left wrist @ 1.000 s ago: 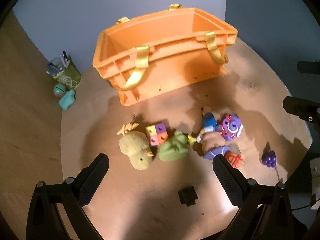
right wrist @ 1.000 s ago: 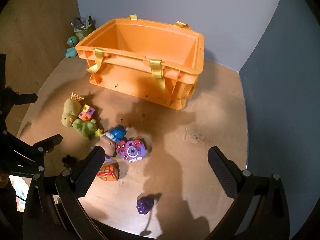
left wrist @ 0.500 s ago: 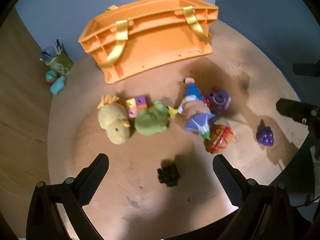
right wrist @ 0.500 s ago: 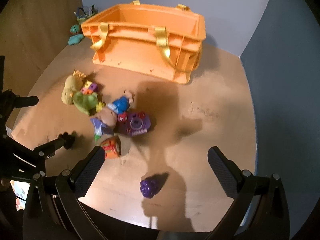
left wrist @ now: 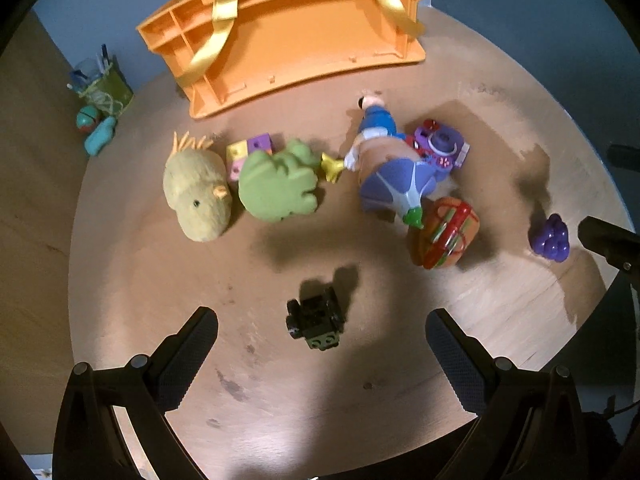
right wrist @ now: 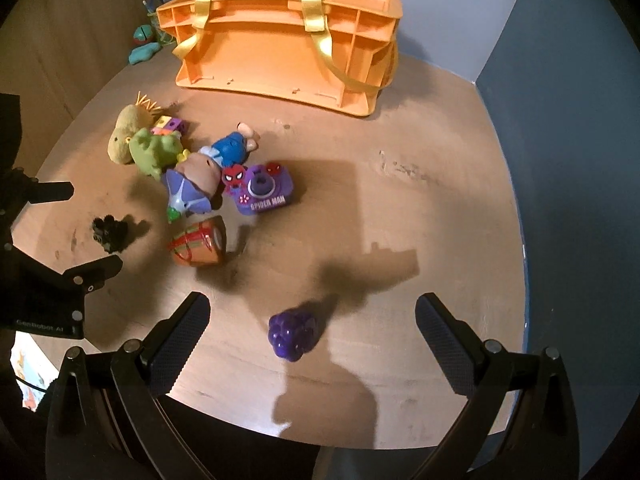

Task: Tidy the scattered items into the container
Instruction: 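Move the right tool toward the purple grape toy while the left tool approaches the black toy car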

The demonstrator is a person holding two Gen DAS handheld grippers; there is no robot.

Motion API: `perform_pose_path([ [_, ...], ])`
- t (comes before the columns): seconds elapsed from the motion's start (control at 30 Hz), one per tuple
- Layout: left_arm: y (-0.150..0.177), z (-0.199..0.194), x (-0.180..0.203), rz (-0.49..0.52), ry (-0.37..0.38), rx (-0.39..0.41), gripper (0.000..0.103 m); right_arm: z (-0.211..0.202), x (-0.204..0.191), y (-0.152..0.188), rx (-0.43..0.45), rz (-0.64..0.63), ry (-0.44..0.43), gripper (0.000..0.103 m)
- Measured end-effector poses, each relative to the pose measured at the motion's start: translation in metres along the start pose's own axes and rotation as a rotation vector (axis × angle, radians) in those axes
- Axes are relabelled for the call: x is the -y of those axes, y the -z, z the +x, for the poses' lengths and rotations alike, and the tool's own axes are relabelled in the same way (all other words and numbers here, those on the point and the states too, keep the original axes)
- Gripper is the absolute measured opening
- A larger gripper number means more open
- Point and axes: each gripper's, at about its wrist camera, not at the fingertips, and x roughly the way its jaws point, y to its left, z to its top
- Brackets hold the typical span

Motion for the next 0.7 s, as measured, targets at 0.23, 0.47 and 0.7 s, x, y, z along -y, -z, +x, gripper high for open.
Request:
perform_pose_path([
  [0.23, 0.006, 0.009, -0.004, -0.054, -0.005, -0.022, 0.103, 0.007, -0.004, 0.013, -0.002, 0.000, 0.027, 0.101],
  [0.47, 0.009, 0.018, -0.006, -0.079, -0.002, -0.030, 0.103, 0.018, -0.005, 0.021, -0.021, 0.009, 0.043, 0.099],
  [0.7, 0.010, 0.029, -0.012, -0.119, -0.005, -0.042, 0.096, 0.031, -0.007, 0.025, -0.049, 0.002, 0.069, 0.083],
])
